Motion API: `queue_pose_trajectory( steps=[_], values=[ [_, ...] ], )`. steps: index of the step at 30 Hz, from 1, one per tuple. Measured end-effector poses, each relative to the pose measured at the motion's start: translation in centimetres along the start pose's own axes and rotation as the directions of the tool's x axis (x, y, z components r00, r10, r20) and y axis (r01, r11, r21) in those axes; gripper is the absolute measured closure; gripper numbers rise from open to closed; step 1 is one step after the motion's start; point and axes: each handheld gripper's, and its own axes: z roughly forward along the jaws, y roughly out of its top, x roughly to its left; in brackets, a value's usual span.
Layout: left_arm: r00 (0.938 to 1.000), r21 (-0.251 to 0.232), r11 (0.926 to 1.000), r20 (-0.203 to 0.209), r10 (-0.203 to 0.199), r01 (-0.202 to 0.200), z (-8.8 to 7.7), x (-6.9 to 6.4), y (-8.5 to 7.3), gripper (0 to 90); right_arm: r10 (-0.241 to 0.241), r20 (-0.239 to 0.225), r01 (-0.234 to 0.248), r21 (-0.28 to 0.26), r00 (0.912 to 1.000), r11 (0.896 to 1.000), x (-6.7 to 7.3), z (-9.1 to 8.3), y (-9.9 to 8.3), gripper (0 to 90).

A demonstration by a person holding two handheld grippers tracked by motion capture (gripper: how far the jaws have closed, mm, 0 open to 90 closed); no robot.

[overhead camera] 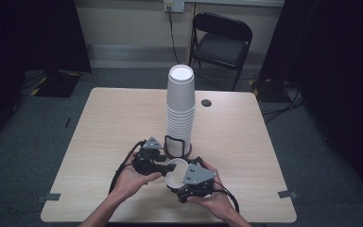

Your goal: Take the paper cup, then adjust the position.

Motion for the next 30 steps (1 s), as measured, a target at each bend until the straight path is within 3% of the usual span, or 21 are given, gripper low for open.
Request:
queue_pose_trajectory(
  steps=[2,9,14,19,23,30],
  values=[
    [1.0,-0.007,1.0,0.001,0.004,-0.004,-0.1,0.1,0.0,43.6,0.005,0.003,-0.005,0.001,1.0,1.0,-0.1,-0.1,-0.1,10.6],
    [0.9997,-0.107,0.9942,-0.023,0.01,-0.012,-0.8,0.8,-0.2,33.3,0.053,0.035,-0.053,0.006,0.998,0.999,-0.9,-0.5,-0.5,10.6],
    [0.9999,-0.169,0.9855,-0.016,-0.005,0.003,-1.6,1.1,-0.4,30.5,0.11,0.042,-0.11,0.002,0.993,0.994,-1.6,-0.7,-0.8,10.6],
    [0.9992,-0.23,0.9728,-0.038,0.015,-0.024,-2.4,1.4,-0.9,29.6,0.146,0.056,-0.147,0.004,0.9876,0.989,-2.2,-0.9,-1.2,10.6],
    [0.998,-0.244,0.9689,-0.057,0.027,-0.04,-2.8,1.8,-1.4,28.9,0.173,0.074,-0.173,-0.003,0.9821,0.985,-2.7,-1.3,-1.5,10.6],
    [0.9952,-0.233,0.9708,-0.092,0.035,-0.055,-3.2,2.3,-2.6,28.4,0.224,0.09,-0.223,-0.019,0.9705,0.975,-3.6,-1.9,-1.8,10.6]
  ],
)
